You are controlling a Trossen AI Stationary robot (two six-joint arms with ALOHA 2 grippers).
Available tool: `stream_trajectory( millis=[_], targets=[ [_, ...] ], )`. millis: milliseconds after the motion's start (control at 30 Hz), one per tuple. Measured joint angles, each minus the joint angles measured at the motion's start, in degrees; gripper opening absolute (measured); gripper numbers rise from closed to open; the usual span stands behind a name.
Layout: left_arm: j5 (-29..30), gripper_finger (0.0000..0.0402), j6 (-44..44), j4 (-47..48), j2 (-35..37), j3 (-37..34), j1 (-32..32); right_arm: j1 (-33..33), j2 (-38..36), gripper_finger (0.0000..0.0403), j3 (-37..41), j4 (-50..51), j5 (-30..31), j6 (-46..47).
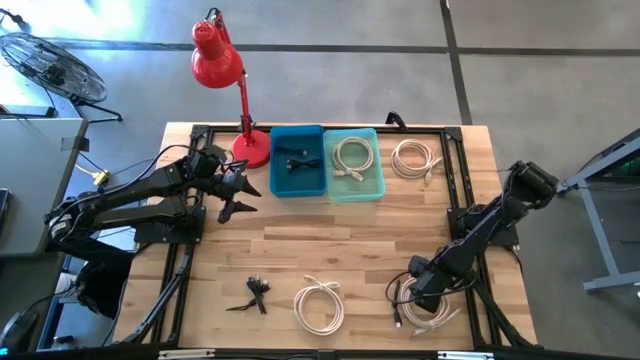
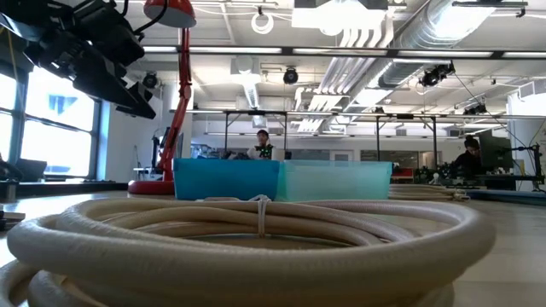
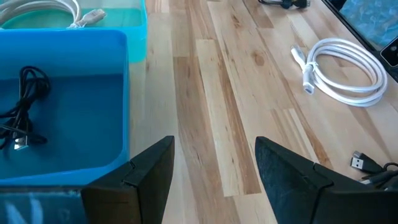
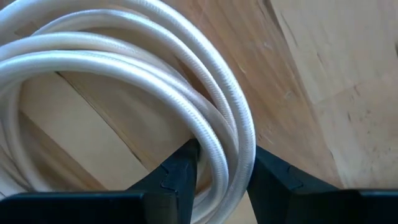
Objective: Pick & Place USB Port
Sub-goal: Put the brown HDMI cable into the green bin
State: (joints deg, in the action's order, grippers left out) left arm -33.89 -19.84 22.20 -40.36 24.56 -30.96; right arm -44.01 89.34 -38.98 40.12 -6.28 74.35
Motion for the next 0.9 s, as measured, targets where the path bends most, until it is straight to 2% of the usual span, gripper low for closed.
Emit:
stream_trajectory(
  millis=[633,733,833,900],
  targets=[
    [1.95,0.022,-0.08,0.02,0.0,0.0,-0.02,0.02,-0.02,0.0113,0.04,-0.92,1.11,-1.09],
    [2.07,0.022,-0.81,0.02,0.0,0.0,-0.02,0.06,-0.02,0.0082,0.04,-0.43,1.23,-0.49],
    [2.12,0.022,-0.89,0.02,0.0,0.0,-0.02,0.11,-0.09,0.0027,0.04,0.01,1.31,-0.59],
    [2.12,0.022,-0.9,0.02,0.0,0.0,-0.02,0.11,-0.13,0.0022,0.04,0.28,1.47,-0.34]
  ],
)
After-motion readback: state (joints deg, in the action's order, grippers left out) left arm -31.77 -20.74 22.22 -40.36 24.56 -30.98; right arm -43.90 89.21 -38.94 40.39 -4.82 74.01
